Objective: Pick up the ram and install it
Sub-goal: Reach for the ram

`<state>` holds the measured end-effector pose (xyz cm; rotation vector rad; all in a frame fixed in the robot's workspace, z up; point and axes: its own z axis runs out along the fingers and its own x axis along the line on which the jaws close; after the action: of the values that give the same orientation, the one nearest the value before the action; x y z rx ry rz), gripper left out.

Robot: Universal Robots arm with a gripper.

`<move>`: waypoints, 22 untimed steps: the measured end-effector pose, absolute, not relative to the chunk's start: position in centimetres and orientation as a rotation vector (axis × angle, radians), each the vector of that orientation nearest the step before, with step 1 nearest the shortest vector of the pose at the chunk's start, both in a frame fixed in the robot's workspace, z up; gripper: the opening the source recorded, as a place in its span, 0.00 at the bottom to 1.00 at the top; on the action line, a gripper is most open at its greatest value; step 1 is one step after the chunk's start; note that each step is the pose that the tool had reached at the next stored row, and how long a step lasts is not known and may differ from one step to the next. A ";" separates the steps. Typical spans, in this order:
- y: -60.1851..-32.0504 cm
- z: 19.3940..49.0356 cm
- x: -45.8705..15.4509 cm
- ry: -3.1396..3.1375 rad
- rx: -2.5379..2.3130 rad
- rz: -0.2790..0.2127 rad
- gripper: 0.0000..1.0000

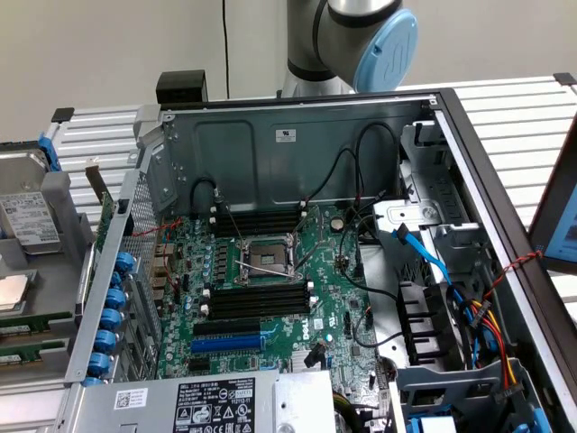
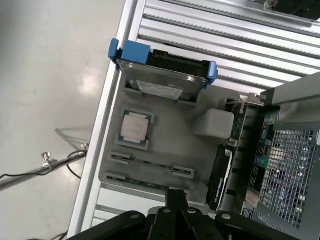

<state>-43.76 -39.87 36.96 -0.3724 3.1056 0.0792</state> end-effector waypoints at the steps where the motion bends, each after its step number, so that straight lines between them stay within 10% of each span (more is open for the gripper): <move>1: -39.9 37.0 -43.8 3.103 -0.399 0.079 0.11; 22: -39.9 36.7 -43.8 2.979 -0.985 0.083 0.11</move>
<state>-43.76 -39.87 36.71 -0.9852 2.9794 0.0826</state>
